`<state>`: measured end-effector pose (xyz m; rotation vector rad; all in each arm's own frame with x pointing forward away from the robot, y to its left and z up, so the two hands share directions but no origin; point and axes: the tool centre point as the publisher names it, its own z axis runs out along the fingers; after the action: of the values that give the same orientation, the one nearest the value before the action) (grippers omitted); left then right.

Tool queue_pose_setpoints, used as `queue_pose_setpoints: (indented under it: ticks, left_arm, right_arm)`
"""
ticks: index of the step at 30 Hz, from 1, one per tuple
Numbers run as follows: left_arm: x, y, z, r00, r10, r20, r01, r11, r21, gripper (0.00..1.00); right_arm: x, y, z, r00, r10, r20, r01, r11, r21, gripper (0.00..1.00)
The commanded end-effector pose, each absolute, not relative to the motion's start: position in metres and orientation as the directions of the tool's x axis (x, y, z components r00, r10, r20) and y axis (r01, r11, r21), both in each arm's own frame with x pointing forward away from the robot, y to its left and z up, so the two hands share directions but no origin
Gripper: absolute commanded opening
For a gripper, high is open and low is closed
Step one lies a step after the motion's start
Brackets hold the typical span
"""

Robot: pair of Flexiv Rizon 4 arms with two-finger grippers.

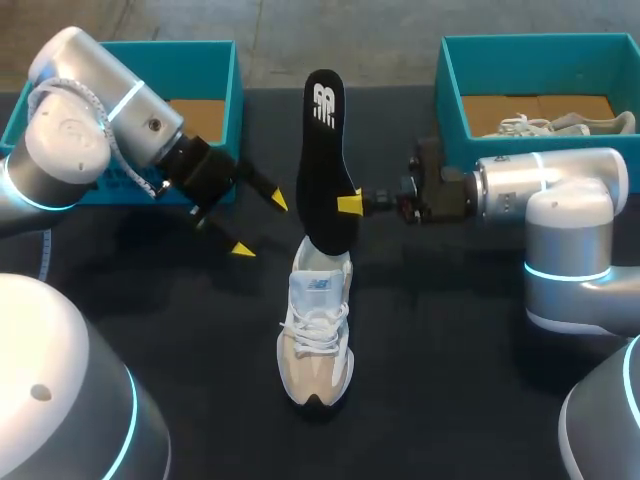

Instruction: Take the shoe out of the shoebox, open the shoe tongue, remove and reinsert the insole, then place the shoe into the shoebox

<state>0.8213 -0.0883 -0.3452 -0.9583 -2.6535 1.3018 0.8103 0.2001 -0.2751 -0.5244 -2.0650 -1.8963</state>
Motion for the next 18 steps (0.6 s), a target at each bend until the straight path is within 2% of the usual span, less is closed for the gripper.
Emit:
queue_pose_setpoints:
  ticks: [1,18]
  left_arm:
    - [0.821,-0.088,-0.345,-0.809,0.542,-0.228,0.513,0.460,-0.724,1.00]
    - [0.821,-0.088,-0.345,-0.809,0.542,-0.228,0.513,0.460,-0.724,1.00]
  right_arm:
    - [0.806,0.199,-0.280,-0.891,0.079,0.448,0.453,0.065,0.889,0.00]
    - [0.794,0.193,-0.292,-0.878,0.097,0.468,0.473,0.039,0.880,0.00]
